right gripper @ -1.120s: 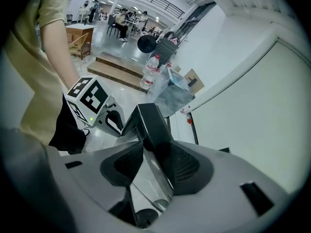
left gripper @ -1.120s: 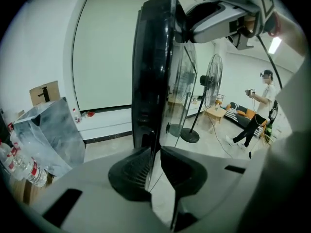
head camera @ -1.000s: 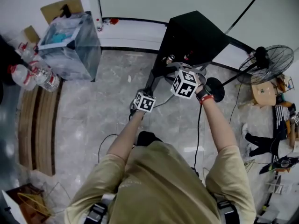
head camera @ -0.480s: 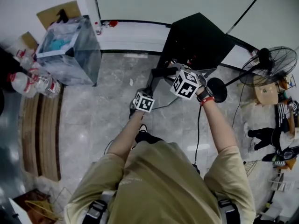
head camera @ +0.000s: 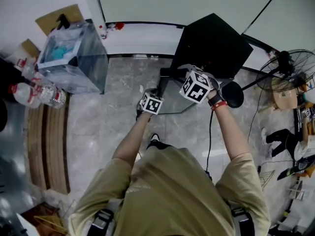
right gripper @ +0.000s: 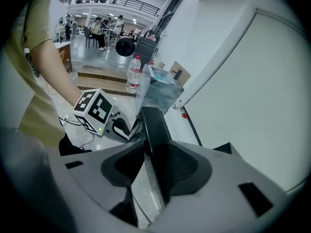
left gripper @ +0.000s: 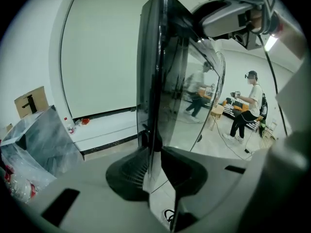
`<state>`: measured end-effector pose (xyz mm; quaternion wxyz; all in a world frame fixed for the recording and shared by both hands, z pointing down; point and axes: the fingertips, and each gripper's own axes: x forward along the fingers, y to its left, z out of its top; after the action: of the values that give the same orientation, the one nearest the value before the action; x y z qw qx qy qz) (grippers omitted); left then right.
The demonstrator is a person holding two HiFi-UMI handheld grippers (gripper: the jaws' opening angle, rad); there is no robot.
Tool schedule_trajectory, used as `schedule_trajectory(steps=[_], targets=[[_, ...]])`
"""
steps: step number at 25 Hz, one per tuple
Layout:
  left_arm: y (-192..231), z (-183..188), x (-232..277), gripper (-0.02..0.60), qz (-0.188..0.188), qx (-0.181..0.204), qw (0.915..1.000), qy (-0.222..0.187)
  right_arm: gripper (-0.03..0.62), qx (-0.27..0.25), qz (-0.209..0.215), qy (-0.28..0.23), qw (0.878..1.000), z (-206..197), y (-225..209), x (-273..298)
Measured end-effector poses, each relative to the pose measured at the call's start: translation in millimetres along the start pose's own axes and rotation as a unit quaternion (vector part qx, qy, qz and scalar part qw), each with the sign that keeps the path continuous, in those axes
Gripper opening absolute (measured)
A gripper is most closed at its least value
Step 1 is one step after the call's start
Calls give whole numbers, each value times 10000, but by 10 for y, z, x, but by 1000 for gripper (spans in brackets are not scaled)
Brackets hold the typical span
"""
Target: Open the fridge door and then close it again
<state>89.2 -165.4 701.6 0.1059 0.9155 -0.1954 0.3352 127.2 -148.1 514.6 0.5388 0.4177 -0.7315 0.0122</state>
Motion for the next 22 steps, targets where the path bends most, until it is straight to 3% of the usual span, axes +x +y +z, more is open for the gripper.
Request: schedule_trajectory(steps=[5,10,14,22], targets=[[163,195,160,78,-41,329,9994,-62,169,289,60,-6,9996,23,-211,122],[278,301,270,78,-211,443,9987,162,166,392,-7,290,9988,15,-402,206],[390,410,374,80,-205,474,9987,14,166,579,-5,155,9982,30,-508,284],[518,558,607,81,-456,671,9965,190,161,940,-68,66,9955,-17,-777,373]])
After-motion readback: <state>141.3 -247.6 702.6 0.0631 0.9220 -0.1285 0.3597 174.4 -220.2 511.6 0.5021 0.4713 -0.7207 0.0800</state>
